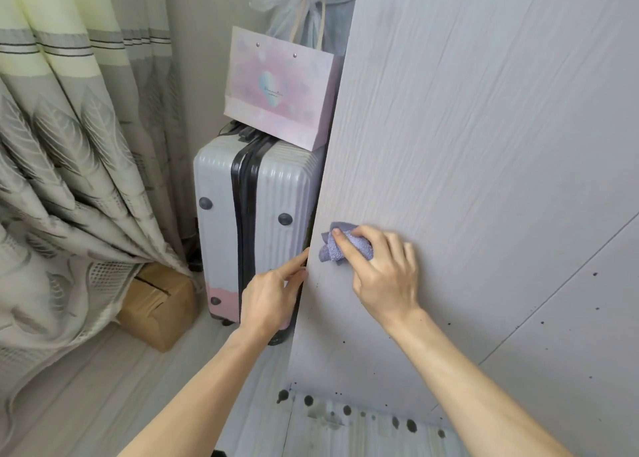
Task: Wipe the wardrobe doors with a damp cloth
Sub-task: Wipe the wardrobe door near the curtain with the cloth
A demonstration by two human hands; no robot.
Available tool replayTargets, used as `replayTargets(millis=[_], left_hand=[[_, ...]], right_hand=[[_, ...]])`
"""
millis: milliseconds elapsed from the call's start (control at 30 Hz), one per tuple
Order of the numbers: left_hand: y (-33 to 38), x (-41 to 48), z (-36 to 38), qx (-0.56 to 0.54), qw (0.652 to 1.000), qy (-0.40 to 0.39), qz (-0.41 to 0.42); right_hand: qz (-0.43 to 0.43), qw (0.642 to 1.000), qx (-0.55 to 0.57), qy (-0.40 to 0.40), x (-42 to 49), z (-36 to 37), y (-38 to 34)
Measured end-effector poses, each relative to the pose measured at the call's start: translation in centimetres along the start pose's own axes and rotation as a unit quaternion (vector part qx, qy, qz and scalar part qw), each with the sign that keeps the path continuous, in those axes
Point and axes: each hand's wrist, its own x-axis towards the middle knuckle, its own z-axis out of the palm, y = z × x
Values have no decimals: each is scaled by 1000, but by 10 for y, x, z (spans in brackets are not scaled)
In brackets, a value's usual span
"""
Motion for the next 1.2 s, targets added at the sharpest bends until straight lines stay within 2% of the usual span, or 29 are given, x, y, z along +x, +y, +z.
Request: replayTargets(millis=[133,200,267,367,433,533,700,800,900,1067,1200], left_hand=[[-5,-1,7,39,999,13,0],[-6,-1,11,31,999,16,9],[-6,-4,14,36,999,23,24],[-10,-8,19,37,998,22,42],[-12,-12,25,25,999,11,45],[-13,-14,33,13,999,9,47],[-18,-10,38,7,999,0,44],[-24,-8,49,-6,999,-1,37],[-34,-6,67,-34,999,29,31],[-26,-8,97,-72,988,134,24],[-27,-8,100,-82,985,155,-2]], right_hand=[[-57,995,2,-78,-56,17,-7],[-34,993,2,-111,-79,15,-6],[18,996,7,-87,-81,6,3],[126,992,7,4,-66,-15,29],[168,984,7,55,-62,-22,47],[143,988,23,55,-82,-9,52],[40,999,16,-20,-142,15,43],[30,999,5,-33,-150,17,43],[41,998,10,-37,-147,16,38],[20,999,16,-27,-148,16,50],[15,1000,26,3,-156,25,50]])
